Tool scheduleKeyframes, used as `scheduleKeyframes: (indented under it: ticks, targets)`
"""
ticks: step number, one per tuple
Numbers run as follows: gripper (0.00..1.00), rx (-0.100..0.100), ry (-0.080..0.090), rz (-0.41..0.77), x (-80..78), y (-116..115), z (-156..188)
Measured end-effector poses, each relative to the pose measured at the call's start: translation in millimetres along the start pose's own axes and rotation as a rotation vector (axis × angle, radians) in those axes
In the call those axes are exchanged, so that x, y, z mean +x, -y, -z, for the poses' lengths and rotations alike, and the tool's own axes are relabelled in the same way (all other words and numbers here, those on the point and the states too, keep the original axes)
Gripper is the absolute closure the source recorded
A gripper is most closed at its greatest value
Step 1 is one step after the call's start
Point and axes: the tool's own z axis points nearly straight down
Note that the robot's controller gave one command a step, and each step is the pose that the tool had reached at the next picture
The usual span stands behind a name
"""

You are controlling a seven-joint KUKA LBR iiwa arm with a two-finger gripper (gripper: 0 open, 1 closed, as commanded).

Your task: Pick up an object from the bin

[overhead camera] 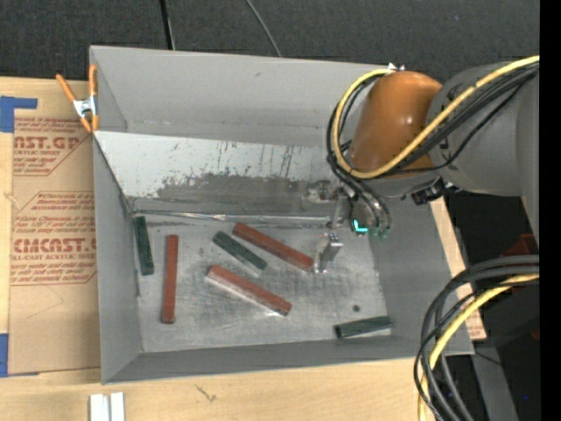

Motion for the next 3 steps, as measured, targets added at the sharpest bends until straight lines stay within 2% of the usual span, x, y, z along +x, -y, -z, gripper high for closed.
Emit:
scheduleKeyframes:
  ticks: [1, 2, 3]
  targets:
    - [0.0, 0.001, 0.008, 0.0, -2.0, 0.1, 4.6]
    - [1.0, -0.001, 0.001, -0.06, 21.9, -24.1, -61.1]
    - [1.0, -0.001, 0.001, -0.06, 21.9, -24.1, -61.1]
